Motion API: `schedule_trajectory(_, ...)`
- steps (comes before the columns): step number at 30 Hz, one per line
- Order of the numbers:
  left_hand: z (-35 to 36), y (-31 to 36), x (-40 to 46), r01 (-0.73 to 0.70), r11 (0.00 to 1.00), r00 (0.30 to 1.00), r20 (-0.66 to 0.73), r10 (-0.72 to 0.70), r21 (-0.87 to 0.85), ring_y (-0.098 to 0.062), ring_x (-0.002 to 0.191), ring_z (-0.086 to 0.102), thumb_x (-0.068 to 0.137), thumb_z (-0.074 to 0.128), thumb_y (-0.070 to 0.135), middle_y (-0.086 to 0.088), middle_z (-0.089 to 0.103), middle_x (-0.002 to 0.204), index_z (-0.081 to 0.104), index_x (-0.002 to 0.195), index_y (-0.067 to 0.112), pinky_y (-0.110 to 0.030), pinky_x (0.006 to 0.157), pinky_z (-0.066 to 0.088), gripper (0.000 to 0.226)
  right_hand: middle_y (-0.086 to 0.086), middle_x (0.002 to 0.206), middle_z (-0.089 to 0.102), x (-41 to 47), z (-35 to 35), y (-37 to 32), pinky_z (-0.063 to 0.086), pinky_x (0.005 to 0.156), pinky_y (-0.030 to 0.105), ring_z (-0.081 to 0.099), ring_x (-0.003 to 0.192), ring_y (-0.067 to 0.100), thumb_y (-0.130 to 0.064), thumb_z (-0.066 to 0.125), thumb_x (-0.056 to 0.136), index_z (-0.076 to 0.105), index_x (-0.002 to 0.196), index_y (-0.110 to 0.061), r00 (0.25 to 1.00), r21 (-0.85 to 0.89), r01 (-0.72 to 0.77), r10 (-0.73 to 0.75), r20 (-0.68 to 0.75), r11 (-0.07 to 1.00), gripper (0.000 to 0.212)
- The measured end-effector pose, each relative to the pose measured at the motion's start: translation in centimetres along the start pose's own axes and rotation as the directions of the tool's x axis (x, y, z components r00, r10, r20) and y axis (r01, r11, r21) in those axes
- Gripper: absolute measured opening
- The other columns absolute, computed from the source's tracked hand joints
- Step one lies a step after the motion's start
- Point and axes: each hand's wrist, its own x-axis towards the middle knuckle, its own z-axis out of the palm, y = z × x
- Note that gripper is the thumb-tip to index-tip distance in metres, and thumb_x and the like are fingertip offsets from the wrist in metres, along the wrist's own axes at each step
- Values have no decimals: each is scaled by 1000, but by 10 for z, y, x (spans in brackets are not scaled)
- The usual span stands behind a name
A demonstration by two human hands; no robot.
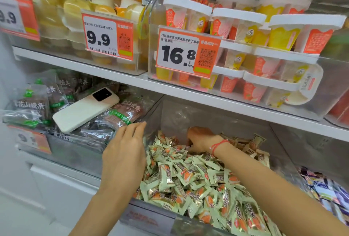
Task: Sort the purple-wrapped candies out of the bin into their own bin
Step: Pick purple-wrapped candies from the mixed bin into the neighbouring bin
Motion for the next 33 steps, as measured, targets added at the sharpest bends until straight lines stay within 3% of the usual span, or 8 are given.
schedule_trajectory(4, 2, -2, -1, -21, 1000, 1000, -10, 21, 5, -27, 100, 60, 73, 72, -3, -4, 66, 112, 61, 123, 8, -36, 56, 53, 51, 2, 92, 68, -23, -8, 15, 45, 59, 26, 57, 66, 13, -43, 55, 94, 70, 99, -13, 999, 202, 4, -14, 48, 979, 34)
schedule_trajectory(9, 0, -1, 0, -80, 996, 994, -78, 77, -33, -27, 108, 57, 72, 72, -5, -5, 63, 119, 62, 122, 9, -40, 71, 54, 53, 1, 94, 65, -86, -25, 26, 47, 78, 34, 60, 83, 16, -38, 41, 101, 65, 96, -13, 978, 404, 9, 76, -195, 915, 35)
schedule_trajectory(14, -12, 23, 8, -274, 954, 948, -201, 246, -124, -21, 106, 55, 80, 68, 5, 4, 65, 113, 68, 109, 17, -37, 86, 43, 32, -16, 102, 62, -161, -24, 32, 47, 76, 28, 57, 95, 7, -38, 45, 99, 66, 105, -28, 931, 272, -56, 149, -334, 961, 23)
schedule_trajectory(16, -11, 44, 17, -281, 928, 959, -108, 262, -244, -16, 98, 58, 87, 64, 9, 10, 66, 104, 69, 103, 24, -34, 75, 49, 23, -18, 104, 64, -178, -17, 38, 48, 75, 27, 58, 99, 7, -37, 51, 97, 69, 107, -30, 885, 266, -114, 219, -410, 957, 22)
schedule_trajectory(19, 22, 68, 46, -89, 944, 932, 309, 192, -318, -19, 99, 63, 94, 54, 18, 6, 68, 106, 69, 106, 30, -35, 79, 52, 23, -15, 107, 66, -186, -4, 45, 49, 75, 27, 59, 101, 9, -38, 52, 96, 70, 110, -30, 839, 302, -214, 333, -430, 929, 24)
schedule_trajectory(25, 118, 74, 83, 154, 981, 549, 835, 15, -119, -27, 111, 59, 92, 53, 47, -9, 61, 124, 59, 123, 11, -33, 91, 48, 48, -17, 108, 64, -182, 3, 47, 50, 73, 26, 60, 97, 6, -43, 47, 97, 64, 115, -36, 818, 379, -232, 391, -423, 896, 26)
schedule_trajectory(28, 139, 80, 88, 68, 996, 457, 889, 16, -52, -29, 120, 52, 89, 54, 52, -7, 54, 134, 53, 132, 12, -39, 103, 43, 59, -17, 109, 64, -181, 7, 45, 49, 73, 27, 60, 95, 6, -44, 47, 97, 64, 115, -36, 815, 416, -208, 392, -426, 885, 27)
schedule_trajectory(33, 130, 72, 85, 55, 989, 558, 826, 82, -135, -25, 106, 60, 84, 66, 45, -6, 64, 115, 63, 116, 11, -34, 93, 47, 47, -19, 108, 65, -180, 12, 43, 53, 79, 32, 62, 96, 6, -44, 50, 96, 66, 112, -36, 826, 473, -174, 390, -408, 864, 24)
